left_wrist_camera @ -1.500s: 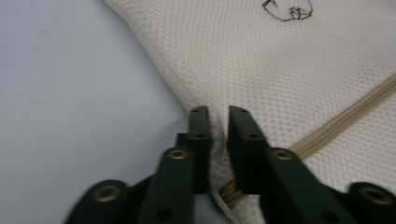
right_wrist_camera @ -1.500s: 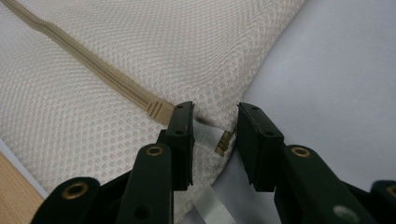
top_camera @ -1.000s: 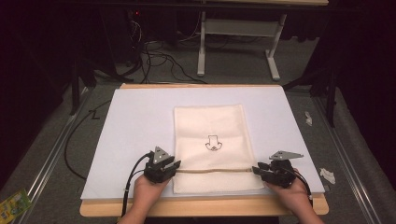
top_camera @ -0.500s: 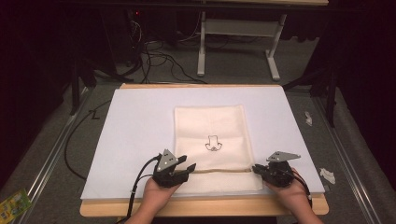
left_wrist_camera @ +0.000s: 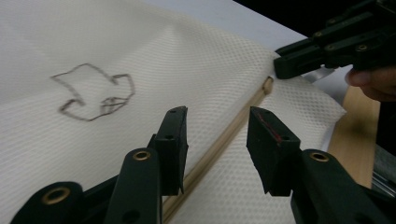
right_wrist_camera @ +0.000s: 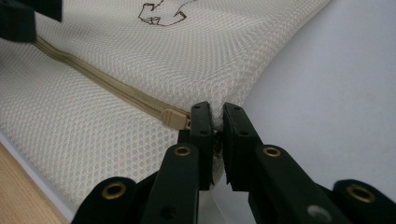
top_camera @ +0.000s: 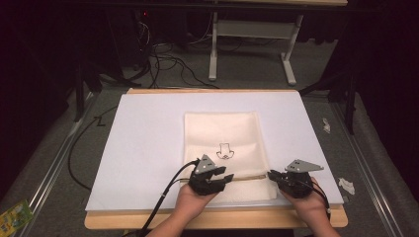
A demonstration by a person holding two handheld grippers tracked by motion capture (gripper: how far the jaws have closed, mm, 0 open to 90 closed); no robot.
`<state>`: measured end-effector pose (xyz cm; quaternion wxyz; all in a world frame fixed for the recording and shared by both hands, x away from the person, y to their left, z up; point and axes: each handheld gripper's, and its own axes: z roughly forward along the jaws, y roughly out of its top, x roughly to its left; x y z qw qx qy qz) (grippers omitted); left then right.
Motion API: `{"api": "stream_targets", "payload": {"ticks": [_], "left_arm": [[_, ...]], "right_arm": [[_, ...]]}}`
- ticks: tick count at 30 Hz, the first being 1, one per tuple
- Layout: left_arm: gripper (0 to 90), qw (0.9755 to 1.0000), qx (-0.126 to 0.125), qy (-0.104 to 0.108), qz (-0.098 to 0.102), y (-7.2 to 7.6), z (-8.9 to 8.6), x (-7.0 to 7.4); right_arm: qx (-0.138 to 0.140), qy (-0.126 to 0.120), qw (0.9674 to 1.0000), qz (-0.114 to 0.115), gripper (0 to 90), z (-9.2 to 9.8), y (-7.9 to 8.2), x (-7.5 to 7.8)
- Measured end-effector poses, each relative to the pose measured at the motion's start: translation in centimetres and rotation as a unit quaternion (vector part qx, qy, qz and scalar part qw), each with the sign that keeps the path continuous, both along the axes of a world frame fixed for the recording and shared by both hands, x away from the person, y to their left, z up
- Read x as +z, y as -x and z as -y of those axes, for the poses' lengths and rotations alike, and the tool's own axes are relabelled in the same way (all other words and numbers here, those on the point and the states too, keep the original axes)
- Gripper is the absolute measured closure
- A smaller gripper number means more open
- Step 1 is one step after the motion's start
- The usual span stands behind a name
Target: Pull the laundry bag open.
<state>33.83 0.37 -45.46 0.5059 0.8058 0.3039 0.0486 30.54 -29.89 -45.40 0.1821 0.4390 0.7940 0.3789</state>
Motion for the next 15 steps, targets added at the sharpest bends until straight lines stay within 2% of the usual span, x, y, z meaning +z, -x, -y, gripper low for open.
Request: {"api": "stream_targets", "payload": {"ticks": [3, 4, 5, 9, 10, 12, 15], "left_arm": [[61.1, 0.9997, -0.023, -0.003, -0.008, 0.1, 2.2, 0.0], [61.9, 0.9992, -0.033, 0.005, -0.024, 0.2, 3.5, -0.2], [62.4, 0.9992, -0.033, 0.005, -0.024, 0.2, 3.5, -0.2], [65.5, 0.9985, -0.044, 0.000, -0.032, 0.4, 5.7, -0.9], [69.2, 0.9983, -0.044, 0.001, -0.039, 0.4, 6.1, -1.1], [69.6, 0.9977, -0.036, 0.007, -0.057, 0.4, 6.8, -1.6], [69.8, 0.9974, -0.028, 0.011, -0.065, 0.2, 7.5, -1.9]], "right_arm": [[0.000, -0.005, 1.0000, 0.000, 84.8, 0.1, 0.1, 0.0], [0.002, -0.004, 1.0000, 0.002, 84.8, 0.1, 0.1, 0.0], [0.002, -0.004, 1.0000, 0.002, 84.8, 0.1, 0.1, 0.0], [0.015, -0.002, 0.9998, 0.013, 84.6, -0.1, 0.0, 0.3], [0.023, -0.005, 0.9996, 0.015, 84.6, -0.1, 0.1, 0.4], [0.024, -0.006, 0.9996, 0.014, 84.7, -0.3, 0.2, 0.4], [0.024, -0.007, 0.9996, 0.014, 84.7, -0.3, 0.3, 0.4]]}}
